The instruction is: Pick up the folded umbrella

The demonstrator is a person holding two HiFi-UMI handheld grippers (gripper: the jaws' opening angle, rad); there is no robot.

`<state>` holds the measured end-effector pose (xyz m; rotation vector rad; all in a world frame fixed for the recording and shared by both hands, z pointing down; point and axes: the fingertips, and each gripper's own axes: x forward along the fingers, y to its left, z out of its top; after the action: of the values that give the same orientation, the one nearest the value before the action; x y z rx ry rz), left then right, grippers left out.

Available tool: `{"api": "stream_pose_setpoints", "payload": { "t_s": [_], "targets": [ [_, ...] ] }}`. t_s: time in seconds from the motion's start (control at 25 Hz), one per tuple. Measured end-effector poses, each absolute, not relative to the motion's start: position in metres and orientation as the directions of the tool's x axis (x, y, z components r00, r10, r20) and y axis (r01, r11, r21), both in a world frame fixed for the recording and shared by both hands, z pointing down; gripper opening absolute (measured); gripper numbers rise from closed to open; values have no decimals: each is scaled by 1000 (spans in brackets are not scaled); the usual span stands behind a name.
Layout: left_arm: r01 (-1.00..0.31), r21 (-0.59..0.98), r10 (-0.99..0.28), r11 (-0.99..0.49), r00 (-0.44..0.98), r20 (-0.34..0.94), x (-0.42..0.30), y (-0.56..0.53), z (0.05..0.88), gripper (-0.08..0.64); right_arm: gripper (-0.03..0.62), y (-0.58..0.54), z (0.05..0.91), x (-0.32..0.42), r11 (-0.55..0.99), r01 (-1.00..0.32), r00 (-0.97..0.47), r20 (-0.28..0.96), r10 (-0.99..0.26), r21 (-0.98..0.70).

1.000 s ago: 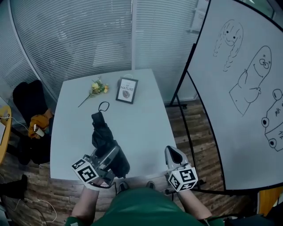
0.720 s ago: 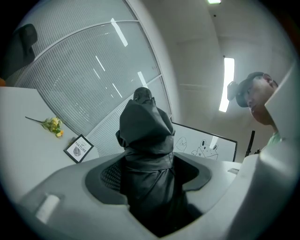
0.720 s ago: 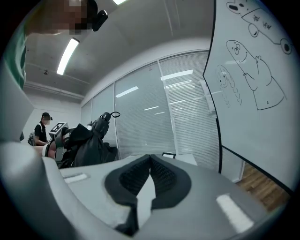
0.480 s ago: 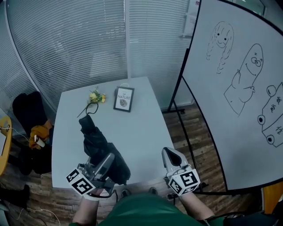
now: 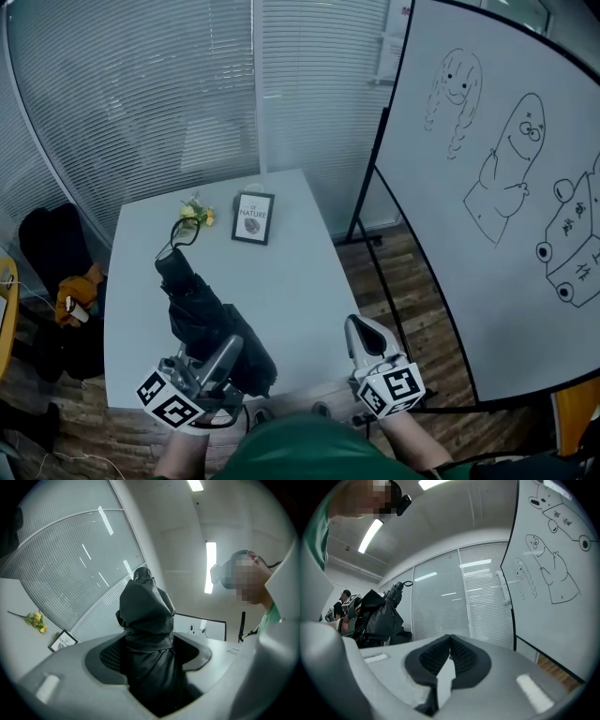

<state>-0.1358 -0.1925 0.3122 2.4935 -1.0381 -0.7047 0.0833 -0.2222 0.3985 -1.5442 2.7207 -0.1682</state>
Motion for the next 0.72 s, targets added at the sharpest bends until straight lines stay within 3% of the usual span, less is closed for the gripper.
{"api": "stream_pose_setpoints", "payload": {
  "t_s": [0.24, 0.72],
  "targets": [
    [-537, 555, -752, -635, 594, -286, -141, -197, 331, 302, 3, -222, 399, 90, 494, -863, -500, 39, -865, -101],
    [-565, 546, -764, -619, 595, -250, -144, -200, 342, 302, 3, -224, 397, 82, 533, -841, -536, 14, -844, -94]
  ]
}}
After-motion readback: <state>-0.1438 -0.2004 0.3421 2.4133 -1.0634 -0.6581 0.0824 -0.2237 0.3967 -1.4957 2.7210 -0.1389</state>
